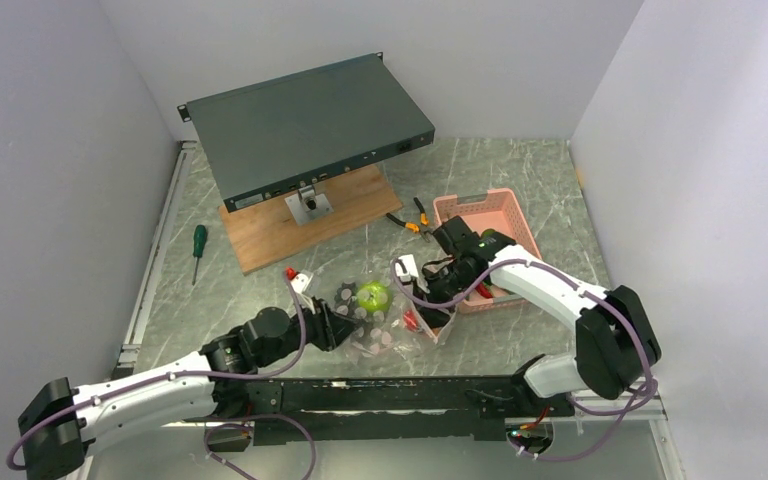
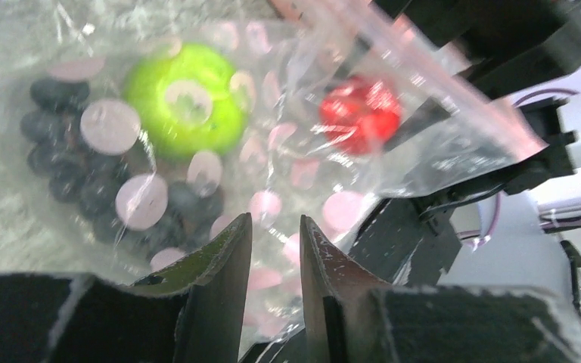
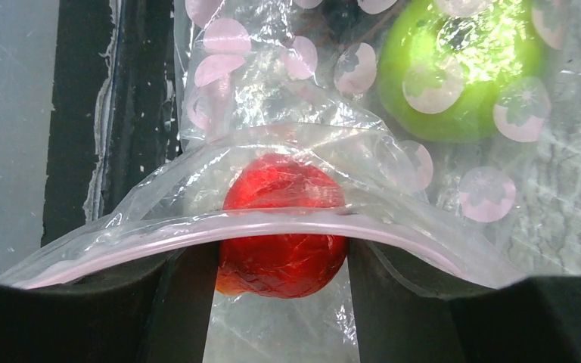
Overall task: Open the zip-top bag and remove the fake food
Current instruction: Pick up the fake fruit from the zipper food storage bag.
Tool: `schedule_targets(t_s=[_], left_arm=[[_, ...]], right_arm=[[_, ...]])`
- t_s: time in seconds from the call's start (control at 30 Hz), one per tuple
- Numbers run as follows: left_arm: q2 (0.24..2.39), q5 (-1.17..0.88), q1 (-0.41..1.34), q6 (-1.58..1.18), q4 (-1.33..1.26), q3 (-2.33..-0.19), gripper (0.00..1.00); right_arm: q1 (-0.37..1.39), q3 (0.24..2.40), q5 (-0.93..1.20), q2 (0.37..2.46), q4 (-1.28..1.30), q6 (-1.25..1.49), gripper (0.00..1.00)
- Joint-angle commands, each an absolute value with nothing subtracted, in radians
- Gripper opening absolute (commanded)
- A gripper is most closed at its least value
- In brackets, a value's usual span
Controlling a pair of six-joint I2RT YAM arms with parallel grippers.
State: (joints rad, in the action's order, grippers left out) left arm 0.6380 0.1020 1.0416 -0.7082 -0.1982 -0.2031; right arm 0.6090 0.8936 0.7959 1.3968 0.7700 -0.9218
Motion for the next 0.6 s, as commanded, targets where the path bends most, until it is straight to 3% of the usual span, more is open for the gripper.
schedule_targets(t_s=[0.0, 0.2, 0.43, 0.57], left_arm=[[0.595, 0.12, 1.046, -0.736, -0.174, -0.141, 0.34], [0.651, 0.12, 1.047, -0.783, -0.2, -0.132, 0.37], [0.742, 0.194, 1.052, -0.865, -0.172, -0.14, 0.61], [0.713, 0.248, 1.052, -0.927, -0.133, -0.12, 0.69]], right_arm=[[0.57, 0.95, 0.88, 1.368, 0.823, -0.958, 0.06], [0.507, 0.926, 0.869, 1.323, 0.764, -0.912, 0.0], [0.434, 0.911, 0.808, 1.292, 0.727, -0.864, 0.0], [0.376, 0.925, 0.82, 1.281, 0.763, -0.89, 0.0]])
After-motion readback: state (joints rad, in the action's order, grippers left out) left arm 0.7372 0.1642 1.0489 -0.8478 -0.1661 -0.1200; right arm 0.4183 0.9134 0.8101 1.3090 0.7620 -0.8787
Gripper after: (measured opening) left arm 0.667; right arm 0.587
